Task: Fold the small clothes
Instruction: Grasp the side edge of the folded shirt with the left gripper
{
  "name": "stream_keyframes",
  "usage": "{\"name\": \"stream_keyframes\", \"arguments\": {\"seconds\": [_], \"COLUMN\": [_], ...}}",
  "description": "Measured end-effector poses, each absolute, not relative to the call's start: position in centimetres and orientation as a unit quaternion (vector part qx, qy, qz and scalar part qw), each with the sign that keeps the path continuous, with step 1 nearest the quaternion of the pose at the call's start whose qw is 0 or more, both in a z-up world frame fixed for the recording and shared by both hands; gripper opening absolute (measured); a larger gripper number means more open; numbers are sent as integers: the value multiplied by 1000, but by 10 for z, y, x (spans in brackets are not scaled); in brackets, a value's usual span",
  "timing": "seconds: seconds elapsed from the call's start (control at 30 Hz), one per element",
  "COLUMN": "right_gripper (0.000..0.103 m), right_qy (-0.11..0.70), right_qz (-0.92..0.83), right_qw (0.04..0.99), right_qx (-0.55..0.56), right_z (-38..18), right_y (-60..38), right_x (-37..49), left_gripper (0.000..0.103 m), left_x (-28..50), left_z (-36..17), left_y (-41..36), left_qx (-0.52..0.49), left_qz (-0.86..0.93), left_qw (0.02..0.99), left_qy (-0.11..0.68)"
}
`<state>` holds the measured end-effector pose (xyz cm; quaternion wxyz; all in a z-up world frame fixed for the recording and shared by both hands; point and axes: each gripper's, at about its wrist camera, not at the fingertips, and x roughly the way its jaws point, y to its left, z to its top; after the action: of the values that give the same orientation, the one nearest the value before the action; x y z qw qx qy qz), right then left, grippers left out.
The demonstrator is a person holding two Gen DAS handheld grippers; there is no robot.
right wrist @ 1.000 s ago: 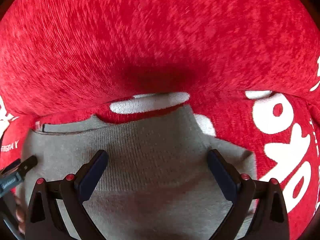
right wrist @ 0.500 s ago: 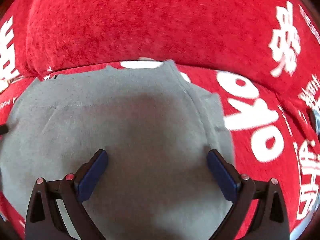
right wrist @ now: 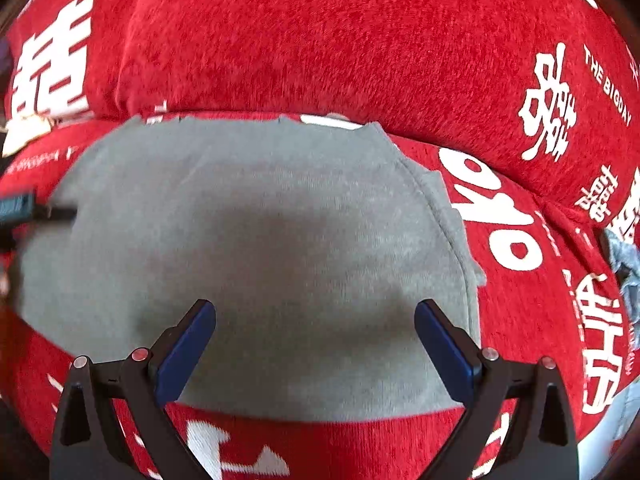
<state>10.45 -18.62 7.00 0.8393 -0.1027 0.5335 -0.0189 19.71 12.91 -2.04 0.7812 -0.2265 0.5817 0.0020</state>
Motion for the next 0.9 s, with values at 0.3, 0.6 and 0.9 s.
{"name": "stream_keyframes", "arguments": {"seconds": [0.3,0.6,0.9], "right_gripper": [100,103,103], "right_qy": [529,585,602], "right_qz": [-23,-18,-6], "right_qw": [840,811,798], "right_qx": [-120,-20,-32], "right_z": [71,28,32], "right_y": [-167,-167,-168], "right_x": [141,205,203], "left_gripper": [23,18,18], "left_x": [200,188,192], "left_z": [9,48,56], "left_y": [104,109,102], "left_qx": [-158,-175,-165], "left_qz": [-32,-53,-39], "left_qw": [816,823,818], "left_qy": [555,538,549]}}
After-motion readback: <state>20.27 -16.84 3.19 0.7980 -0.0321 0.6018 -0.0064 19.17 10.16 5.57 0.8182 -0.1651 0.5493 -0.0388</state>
